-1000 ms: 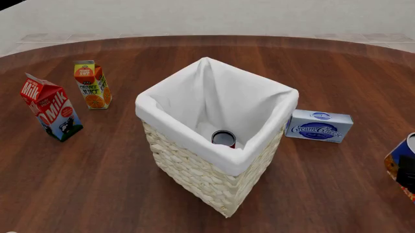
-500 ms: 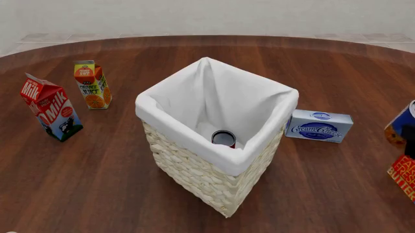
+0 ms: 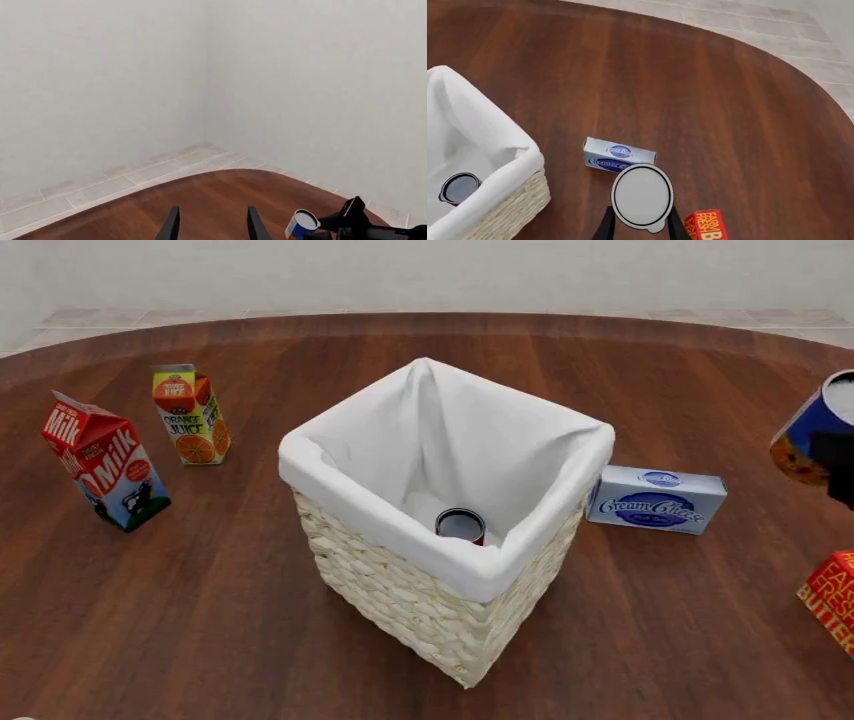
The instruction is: Pick up the alphabet soup and the tomato sauce, and put them in the basket.
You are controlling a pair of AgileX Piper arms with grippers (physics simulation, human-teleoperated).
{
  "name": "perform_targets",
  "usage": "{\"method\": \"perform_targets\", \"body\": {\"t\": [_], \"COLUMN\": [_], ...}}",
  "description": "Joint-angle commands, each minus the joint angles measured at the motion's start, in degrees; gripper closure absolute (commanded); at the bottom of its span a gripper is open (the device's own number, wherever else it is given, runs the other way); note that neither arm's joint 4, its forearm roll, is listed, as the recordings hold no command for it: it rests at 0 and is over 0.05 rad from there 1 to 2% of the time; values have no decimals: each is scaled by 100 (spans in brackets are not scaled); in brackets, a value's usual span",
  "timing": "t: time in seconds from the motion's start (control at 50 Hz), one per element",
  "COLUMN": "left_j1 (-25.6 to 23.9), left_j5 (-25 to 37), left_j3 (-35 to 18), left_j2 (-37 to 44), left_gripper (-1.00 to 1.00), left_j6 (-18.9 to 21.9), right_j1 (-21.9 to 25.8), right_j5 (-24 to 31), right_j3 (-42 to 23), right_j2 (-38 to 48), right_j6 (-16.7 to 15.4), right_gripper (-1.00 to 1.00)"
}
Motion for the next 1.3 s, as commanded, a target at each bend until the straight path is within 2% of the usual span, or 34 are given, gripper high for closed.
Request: {"method": "perform_targets", "body": {"t": [0.02, 0.42, 0.76, 0.82, 0.98, 1.3], "left_j1": [53, 143, 226, 245, 250, 213], "left_j5": [-5, 35, 34, 40, 55, 70], "left_j3": [-68, -136, -126, -126, -127, -143], "left_j2": [-9, -13, -22, -37, -58, -66], "left_gripper": [-100, -100, -100, -100, -100, -100], "left_j6": [-13, -21, -26, -28, -19, -15], "right_j1": [335, 939, 1624, 1826, 2048, 2535], "right_j5": [-60, -504, -827, -844, -985, -1134], "right_j3": [-388, -568, -983, -1059, -1167, -1425], "right_j2": [248, 840, 1540, 1645, 1893, 2347], "right_j6": [42, 9, 14, 155, 214, 139], "right_gripper": [100, 100, 100, 100, 100, 100]}}
